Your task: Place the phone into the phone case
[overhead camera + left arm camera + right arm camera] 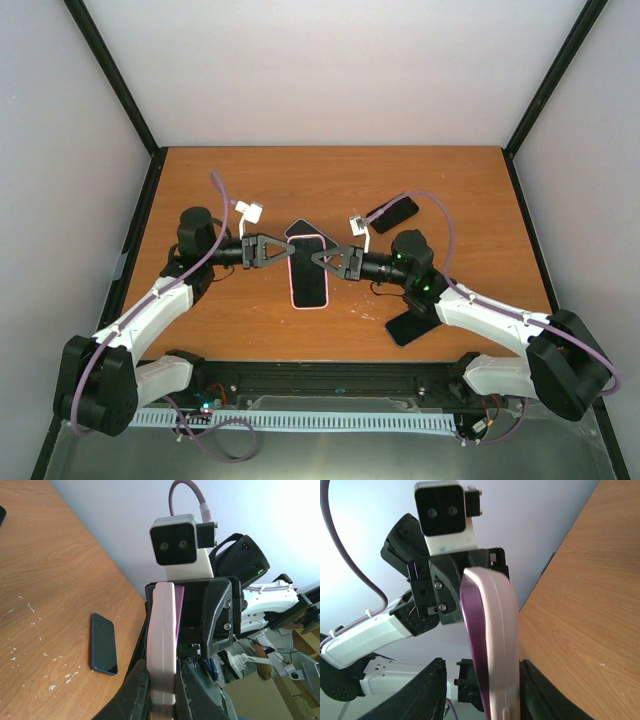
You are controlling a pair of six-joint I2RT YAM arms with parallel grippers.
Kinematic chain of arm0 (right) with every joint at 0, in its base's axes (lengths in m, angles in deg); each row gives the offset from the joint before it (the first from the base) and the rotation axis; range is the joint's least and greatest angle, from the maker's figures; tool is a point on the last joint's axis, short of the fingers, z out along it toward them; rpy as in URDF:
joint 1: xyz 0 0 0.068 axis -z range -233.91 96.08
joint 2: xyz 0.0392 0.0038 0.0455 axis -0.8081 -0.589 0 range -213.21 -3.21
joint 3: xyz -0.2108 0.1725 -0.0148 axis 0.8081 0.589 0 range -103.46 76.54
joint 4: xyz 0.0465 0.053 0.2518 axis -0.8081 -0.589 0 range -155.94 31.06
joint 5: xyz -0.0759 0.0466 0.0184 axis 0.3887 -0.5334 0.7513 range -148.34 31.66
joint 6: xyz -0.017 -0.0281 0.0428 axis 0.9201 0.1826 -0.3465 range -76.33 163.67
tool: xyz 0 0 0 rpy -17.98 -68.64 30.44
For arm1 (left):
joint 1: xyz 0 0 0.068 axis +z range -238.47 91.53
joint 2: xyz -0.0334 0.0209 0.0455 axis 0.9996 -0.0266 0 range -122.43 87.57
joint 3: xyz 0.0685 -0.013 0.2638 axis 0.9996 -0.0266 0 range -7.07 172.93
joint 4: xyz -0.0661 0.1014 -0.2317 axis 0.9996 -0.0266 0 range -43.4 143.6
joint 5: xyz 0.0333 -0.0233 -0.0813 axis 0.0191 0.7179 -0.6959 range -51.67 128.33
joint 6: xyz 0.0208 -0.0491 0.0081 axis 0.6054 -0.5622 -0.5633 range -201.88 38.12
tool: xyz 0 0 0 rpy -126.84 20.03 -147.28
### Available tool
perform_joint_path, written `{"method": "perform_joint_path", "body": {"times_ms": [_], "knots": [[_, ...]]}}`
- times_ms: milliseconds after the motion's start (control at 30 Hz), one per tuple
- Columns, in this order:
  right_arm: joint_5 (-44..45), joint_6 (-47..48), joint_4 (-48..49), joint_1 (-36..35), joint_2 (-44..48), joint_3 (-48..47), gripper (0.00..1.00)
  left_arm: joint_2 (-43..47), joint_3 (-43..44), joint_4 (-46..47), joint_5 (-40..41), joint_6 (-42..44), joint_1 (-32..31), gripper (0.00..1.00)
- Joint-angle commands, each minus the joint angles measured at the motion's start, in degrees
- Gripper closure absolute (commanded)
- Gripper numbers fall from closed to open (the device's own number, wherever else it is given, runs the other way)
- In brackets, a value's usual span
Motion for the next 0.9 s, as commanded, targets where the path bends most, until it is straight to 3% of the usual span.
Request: {"method": "perform_joint_path", "body": {"times_ms": [0, 200, 433, 567, 733, 867], "knots": [[2.47, 2.46, -0.08, -0.22, 0.43, -4.4, 0.61, -0.15, 2.42, -0.52, -1.21, 2.32, -0.29, 1.0], [2.41, 4.2, -3.57, -0.17, 0.01, -7.27, 0.52, -0.31, 2.13, -0.09, -3.06, 2.32, -0.29, 1.0], [4.45, 5.69, -5.27, -0.18, 1.52, -7.53, 0.62, -0.26, 2.39, -1.26, -3.44, 2.93, -0.29, 1.0], [5.96, 8.7, -8.05, -0.18, 2.67, -7.45, 0.62, -1.13, 3.17, -5.67, -2.49, 5.99, -0.29, 1.0], [4.88, 10.76, -7.78, -0.17, 2.96, -7.04, 0.96, -1.4, 3.52, -8.71, -0.89, 7.44, -0.29, 1.0], [6.27, 14.17, -11.18, -0.17, 3.04, -7.42, 0.97, -1.95, 4.28, -10.57, 0.23, 7.98, -0.3, 1.0]]}}
